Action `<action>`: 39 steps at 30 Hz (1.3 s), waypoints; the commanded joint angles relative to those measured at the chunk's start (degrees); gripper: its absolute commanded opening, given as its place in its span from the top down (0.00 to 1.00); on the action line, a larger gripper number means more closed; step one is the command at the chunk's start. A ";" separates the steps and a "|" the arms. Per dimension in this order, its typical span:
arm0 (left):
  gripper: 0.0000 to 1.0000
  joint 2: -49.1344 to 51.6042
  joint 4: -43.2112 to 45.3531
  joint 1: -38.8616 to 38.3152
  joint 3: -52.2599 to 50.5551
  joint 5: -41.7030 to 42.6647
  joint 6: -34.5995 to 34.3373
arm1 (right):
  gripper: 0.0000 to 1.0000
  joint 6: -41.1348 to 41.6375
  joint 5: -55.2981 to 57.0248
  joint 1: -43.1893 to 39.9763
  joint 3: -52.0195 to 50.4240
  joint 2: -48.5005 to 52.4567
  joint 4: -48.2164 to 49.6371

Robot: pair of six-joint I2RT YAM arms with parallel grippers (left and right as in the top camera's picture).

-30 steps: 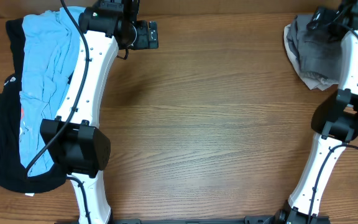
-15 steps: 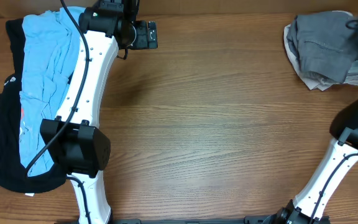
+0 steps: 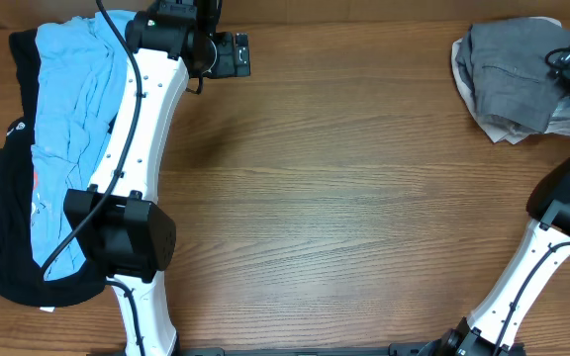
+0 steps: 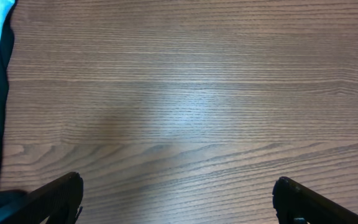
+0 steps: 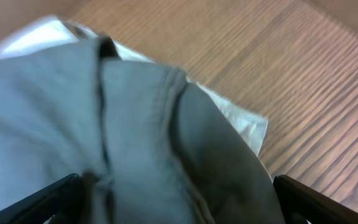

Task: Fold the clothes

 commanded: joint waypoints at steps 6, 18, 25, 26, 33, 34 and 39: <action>0.00 -0.44 0.15 -0.39 0.59 -0.74 0.90 | 0.00 4.96 -0.85 2.78 17.46 -12.79 -9.16; 0.00 -0.44 0.15 -0.39 0.59 -0.74 0.87 | 0.00 6.32 -25.44 13.51 18.80 -29.07 -31.95; 0.00 -0.42 0.15 -0.39 0.59 -0.74 0.87 | 0.00 6.27 -44.94 21.38 18.45 -29.83 -45.33; 0.00 -0.44 0.15 -0.39 0.59 -0.74 0.87 | 0.00 6.27 -45.00 23.43 18.45 -29.83 -44.76; 0.00 -0.42 0.15 -0.39 0.59 -0.74 0.87 | 0.00 5.90 -44.83 25.59 18.45 -29.83 -45.88; 0.00 -0.44 0.15 -0.39 0.59 -0.74 0.87 | 0.00 5.84 -45.59 25.59 18.45 -29.83 -45.88; 0.00 -0.44 0.15 -0.39 0.59 -0.74 0.87 | 0.00 -12.63 -45.33 25.64 18.45 -29.81 -45.88</action>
